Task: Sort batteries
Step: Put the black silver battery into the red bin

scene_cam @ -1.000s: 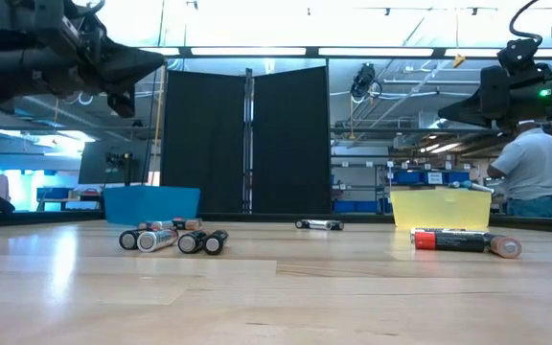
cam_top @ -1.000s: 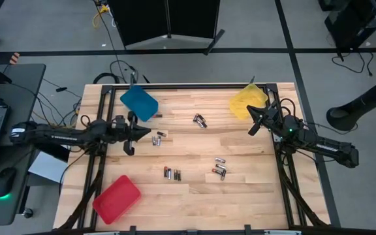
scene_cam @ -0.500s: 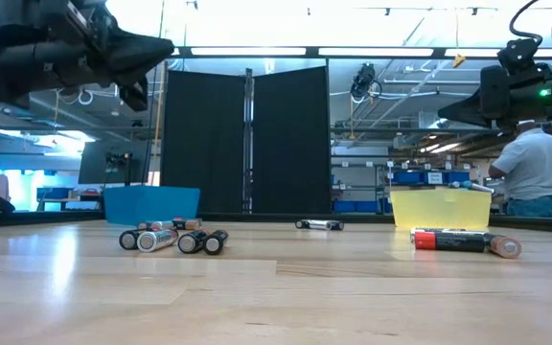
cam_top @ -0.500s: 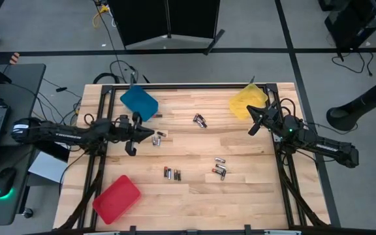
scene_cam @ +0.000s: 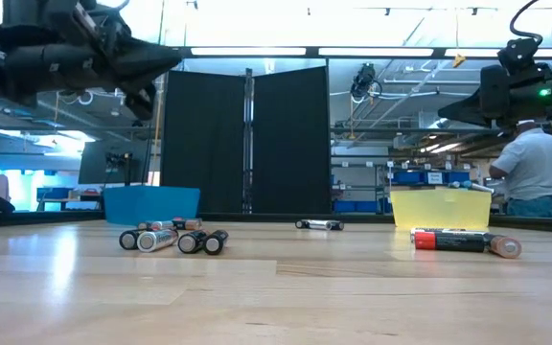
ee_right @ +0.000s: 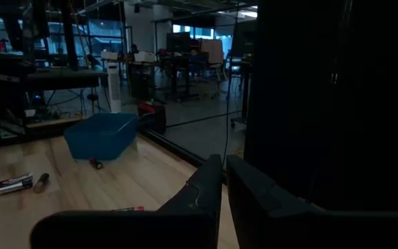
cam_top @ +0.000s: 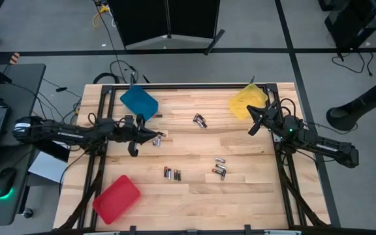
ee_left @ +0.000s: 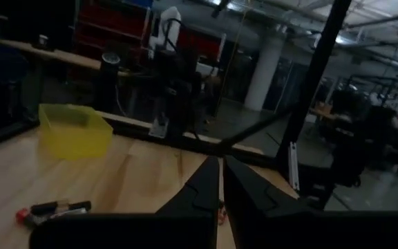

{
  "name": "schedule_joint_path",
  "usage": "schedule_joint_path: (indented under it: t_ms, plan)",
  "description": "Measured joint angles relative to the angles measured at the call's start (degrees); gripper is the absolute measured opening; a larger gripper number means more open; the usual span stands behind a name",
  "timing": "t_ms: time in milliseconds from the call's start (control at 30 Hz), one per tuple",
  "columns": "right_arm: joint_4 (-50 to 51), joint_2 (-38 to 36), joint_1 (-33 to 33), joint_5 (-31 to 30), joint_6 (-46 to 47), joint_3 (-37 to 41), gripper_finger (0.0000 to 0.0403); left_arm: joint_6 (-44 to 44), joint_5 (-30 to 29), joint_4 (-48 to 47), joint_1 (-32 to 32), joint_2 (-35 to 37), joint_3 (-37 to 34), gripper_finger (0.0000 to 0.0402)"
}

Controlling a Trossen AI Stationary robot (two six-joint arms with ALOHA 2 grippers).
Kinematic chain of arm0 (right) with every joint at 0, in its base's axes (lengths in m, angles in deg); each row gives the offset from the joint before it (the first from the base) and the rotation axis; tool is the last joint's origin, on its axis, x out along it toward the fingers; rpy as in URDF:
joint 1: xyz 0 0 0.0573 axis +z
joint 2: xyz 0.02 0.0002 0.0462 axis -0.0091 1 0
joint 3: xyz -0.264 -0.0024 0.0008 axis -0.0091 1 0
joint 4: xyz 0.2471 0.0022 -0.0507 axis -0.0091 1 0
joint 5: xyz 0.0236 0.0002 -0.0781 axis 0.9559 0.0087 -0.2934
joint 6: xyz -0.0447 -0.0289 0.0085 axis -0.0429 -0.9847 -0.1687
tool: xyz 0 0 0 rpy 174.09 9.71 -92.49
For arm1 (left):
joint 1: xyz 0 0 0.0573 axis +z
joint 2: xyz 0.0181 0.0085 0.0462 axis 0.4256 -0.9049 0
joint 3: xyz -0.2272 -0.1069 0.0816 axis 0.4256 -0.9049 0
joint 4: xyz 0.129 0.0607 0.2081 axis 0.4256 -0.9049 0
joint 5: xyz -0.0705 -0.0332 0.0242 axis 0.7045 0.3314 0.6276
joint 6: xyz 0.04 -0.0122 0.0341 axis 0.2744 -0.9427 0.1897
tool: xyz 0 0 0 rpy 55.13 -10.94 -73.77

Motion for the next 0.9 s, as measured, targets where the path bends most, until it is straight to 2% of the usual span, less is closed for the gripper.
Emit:
schedule_joint_path:
  t_ms: [167, 367, 533, 633, 733, 900]
  plan:
    - [-0.07, 0.00, -0.01, 0.00, -0.01, 0.00, 0.0035, -1.60, 1.17, -10.05, 0.00, -4.86, 6.77, 0.0031]
    - [-0.09, 0.00, -0.02, 0.00, 0.00, 0.00, 0.0036, 0.00, 3.25, -17.22, 0.00, -10.99, 15.51, 0.0031]
    - [-0.08, 0.00, 0.00, 0.00, -0.01, 0.00, 0.0035, 2.38, 9.12, -19.13, 0.00, -15.30, 17.16, 0.0020]
    - [-0.09, 0.00, -0.01, 0.00, -0.02, 0.00, 0.0034, 1.72, 10.65, -23.25, -0.02, -15.65, 17.51, 0.0009]
    - [-0.09, 0.00, 0.00, 0.00, 0.00, 0.02, 0.0036, 1.75, 10.15, -29.53, 0.00, -15.45, 18.00, 0.0006]
    - [-0.08, 0.01, -0.01, 0.00, -0.02, 0.00, 0.0035, 1.61, 3.95, -44.90, 0.00, -15.43, 20.88, 0.0007]
